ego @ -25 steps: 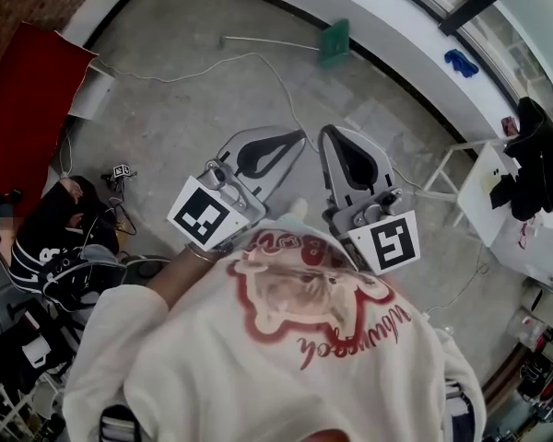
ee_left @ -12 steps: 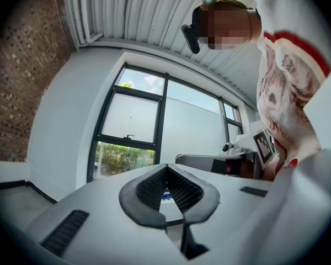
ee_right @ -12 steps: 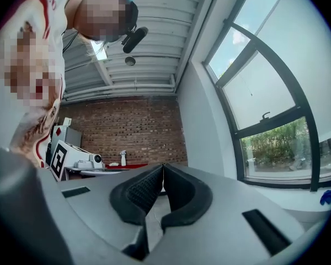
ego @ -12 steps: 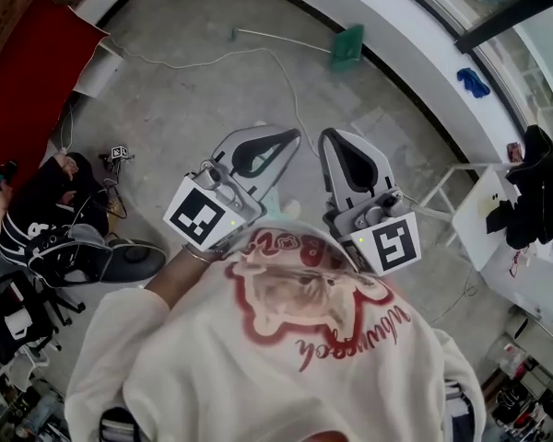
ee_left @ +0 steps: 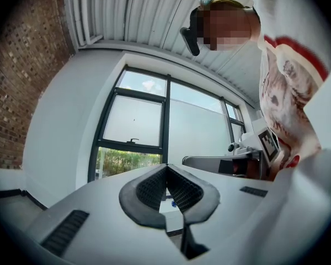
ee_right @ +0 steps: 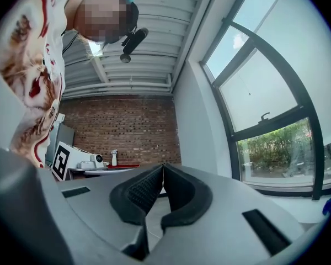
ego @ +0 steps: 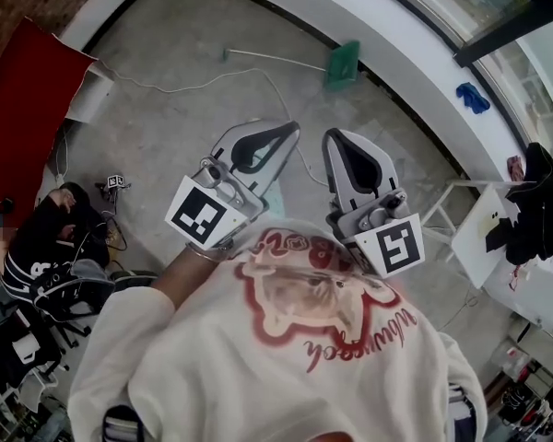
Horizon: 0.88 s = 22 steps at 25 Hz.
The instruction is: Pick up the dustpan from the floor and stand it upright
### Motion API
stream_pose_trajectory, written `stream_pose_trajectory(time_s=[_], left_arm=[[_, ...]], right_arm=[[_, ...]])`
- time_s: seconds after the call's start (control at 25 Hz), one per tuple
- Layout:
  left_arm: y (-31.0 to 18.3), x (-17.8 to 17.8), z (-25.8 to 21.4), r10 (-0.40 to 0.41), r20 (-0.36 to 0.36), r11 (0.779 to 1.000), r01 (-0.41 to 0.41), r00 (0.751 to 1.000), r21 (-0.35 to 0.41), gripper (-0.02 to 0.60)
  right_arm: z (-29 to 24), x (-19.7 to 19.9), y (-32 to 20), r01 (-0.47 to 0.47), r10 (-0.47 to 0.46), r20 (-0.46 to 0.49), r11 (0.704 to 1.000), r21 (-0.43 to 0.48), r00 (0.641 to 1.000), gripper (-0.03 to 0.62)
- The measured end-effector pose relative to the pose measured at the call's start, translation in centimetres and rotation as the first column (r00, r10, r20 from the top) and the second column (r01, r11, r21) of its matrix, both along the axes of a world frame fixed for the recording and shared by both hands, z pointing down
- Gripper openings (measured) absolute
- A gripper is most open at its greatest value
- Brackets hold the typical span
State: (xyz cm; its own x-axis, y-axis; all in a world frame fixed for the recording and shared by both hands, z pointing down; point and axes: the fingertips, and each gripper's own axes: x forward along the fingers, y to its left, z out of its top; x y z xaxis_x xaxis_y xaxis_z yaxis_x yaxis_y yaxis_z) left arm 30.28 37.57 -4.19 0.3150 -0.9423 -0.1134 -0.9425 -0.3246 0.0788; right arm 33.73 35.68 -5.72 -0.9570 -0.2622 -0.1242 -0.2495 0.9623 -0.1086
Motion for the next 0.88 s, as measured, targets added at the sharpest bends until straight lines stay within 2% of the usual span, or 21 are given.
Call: stream_pose_trajectory(time_s=[0.28,0.44,0.56,0.72,0.88], left_arm=[[-10.9,-9.4,0.8,0.037,-0.021,0.999,-0.037,0.999,-0.015,0.018],[-17.6,-16.0,-0.1,0.053,-0.01,0.998,-0.054,0.999,-0.034,0.018],[-21.9,-21.3,-0.5,0.054,0.006,0.997,-0.054,0.999,-0.048,0.019],[-26.4,-27.7,-1.2,0.04,0.005,0.999,-0.04,0.999,-0.033,0.019],[-29.5,-31.9,-1.0,0.043,0.012,0.998,-0.042,0.999,-0.036,0.02]], right_arm=[[1.6,-9.0,-10.6,-0.039,0.038,-0.024,0.999,-0.033,0.999,0.025],[1.4,-15.9,-17.9,-0.05,0.048,-0.031,0.997,-0.051,0.998,0.025],[-0.1,-21.8,-22.5,-0.037,0.037,-0.012,0.999,-0.031,0.999,0.025],[-1.8,-28.6,-27.2,-0.032,0.032,0.019,0.999,-0.006,0.999,0.025],[-1.7,-32.5,-30.5,-0.055,0.055,0.019,0.998,-0.012,0.998,0.025]])
